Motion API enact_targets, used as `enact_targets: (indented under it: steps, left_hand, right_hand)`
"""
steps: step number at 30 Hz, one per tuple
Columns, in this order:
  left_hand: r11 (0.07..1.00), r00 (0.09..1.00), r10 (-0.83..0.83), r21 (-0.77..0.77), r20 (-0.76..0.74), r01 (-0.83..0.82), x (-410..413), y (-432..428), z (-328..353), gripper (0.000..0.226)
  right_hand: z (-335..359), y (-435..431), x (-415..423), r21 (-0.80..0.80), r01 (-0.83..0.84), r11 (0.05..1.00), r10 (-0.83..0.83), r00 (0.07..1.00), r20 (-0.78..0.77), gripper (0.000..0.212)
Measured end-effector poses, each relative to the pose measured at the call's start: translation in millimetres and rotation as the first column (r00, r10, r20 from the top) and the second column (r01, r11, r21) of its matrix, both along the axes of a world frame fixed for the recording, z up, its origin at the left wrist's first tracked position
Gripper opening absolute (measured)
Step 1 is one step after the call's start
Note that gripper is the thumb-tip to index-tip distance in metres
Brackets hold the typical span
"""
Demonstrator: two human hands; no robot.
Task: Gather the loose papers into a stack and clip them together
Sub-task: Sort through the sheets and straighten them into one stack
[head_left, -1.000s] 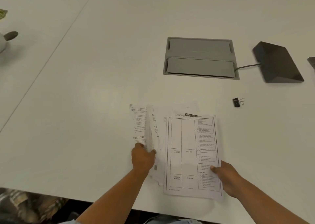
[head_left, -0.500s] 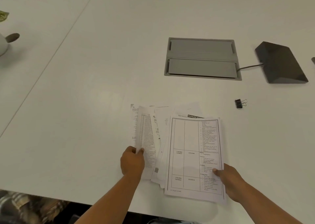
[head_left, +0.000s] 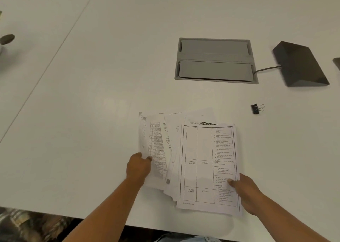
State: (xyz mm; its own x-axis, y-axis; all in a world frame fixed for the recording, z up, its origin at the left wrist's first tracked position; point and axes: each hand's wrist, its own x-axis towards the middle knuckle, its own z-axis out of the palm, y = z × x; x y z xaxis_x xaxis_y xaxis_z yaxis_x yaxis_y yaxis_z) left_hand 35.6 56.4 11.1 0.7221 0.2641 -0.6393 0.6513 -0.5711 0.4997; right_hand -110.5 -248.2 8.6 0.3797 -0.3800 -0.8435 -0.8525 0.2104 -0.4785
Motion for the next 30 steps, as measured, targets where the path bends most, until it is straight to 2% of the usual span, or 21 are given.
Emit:
enact_targets:
  steps: [3, 6, 12, 17, 20, 25, 30]
  left_hand:
    - [0.995, 0.999, -0.047, -0.082, 0.019, 0.048, 3, 20, 16, 0.039]
    - [0.994, 0.988, -0.074, -0.065, 0.133, 0.083, 2, 43, 44, 0.023]
    - [1.0, 0.953, -0.002, -0.016, 0.303, 0.007, 0, 87, 99, 0.02]
    - [0.969, 0.892, 0.19, -0.222, 0.41, -0.104, -3, 92, 139, 0.018]
    - [0.937, 0.901, 0.205, -0.342, 0.381, -0.068, -10, 75, 153, 0.016]
    - [0.861, 0.959, 0.087, -0.505, 0.269, 0.063, -29, 27, 158, 0.022]
    - [0.807, 0.974, -0.069, -0.561, 0.216, 0.182, -41, -13, 153, 0.025]
  right_hand:
    - [5, -1, -4, -0.024, -0.026, 0.999, 0.027, 0.999, 0.034, 0.022]
    - [16, -3, -9, -0.063, -0.085, 0.994, 0.092, 0.99, 0.107, 0.022]
    - [33, -6, -17, -0.137, -0.1, 0.986, 0.128, 0.969, 0.212, 0.024]
    - [45, -3, -15, -0.104, -0.045, 0.994, 0.073, 0.957, 0.281, 0.026]
    - [53, 2, -7, -0.071, -0.027, 0.997, 0.049, 0.946, 0.319, 0.027]
    - [74, 14, 10, -0.002, -0.041, 0.999, 0.039, 0.917, 0.398, 0.024]
    - [98, 26, 24, 0.066, -0.095, 0.993, 0.055, 0.891, 0.451, 0.021]
